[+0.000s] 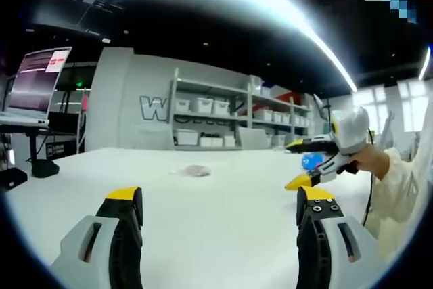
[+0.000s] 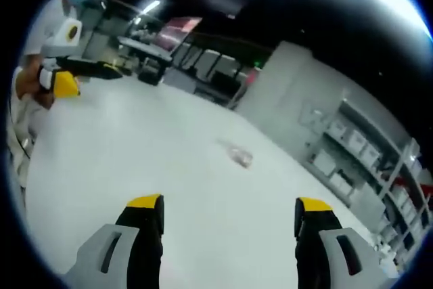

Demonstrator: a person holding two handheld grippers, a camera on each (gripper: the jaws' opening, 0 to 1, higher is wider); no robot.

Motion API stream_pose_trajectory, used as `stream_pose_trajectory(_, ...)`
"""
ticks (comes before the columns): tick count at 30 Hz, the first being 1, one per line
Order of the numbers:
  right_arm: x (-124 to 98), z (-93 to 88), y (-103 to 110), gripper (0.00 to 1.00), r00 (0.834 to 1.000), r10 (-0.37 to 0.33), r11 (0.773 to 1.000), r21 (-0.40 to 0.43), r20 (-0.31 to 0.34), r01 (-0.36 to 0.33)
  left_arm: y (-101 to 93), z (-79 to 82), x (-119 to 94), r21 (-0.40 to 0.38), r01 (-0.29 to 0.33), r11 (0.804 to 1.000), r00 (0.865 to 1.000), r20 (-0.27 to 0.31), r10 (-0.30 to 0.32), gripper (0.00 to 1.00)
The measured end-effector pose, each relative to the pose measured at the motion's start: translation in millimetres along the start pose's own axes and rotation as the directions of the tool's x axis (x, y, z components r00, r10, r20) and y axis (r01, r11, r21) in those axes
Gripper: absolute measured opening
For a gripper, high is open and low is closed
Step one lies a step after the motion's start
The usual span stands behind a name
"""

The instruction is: Open the resealable bag by pulling the two sides of the seal apart until the entire bag opening is separated and visibly accessible.

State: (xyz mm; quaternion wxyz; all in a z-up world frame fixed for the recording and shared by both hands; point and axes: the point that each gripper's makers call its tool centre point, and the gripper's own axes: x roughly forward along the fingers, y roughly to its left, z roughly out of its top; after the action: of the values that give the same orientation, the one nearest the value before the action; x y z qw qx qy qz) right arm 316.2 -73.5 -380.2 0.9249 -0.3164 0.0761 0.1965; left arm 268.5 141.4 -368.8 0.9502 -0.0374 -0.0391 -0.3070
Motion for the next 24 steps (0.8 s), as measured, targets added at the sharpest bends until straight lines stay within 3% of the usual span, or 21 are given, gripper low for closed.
stream_pose_trajectory(12,12,2.7,4,0.79,0.999,0.044,0.994,-0.095,-0.033,-0.047,0.7,-2.3,1,0.007,0.003,1.000,1.000,-0.005,-0.003,0.93)
stream_pose_trajectory(24,24,6.4,8,0.78,0.997,0.069,0.992,-0.102,-0.038,-0.073,3.6,-1.0,-2,0.001,-0.001,1.000,1.000,0.004,0.001,0.93)
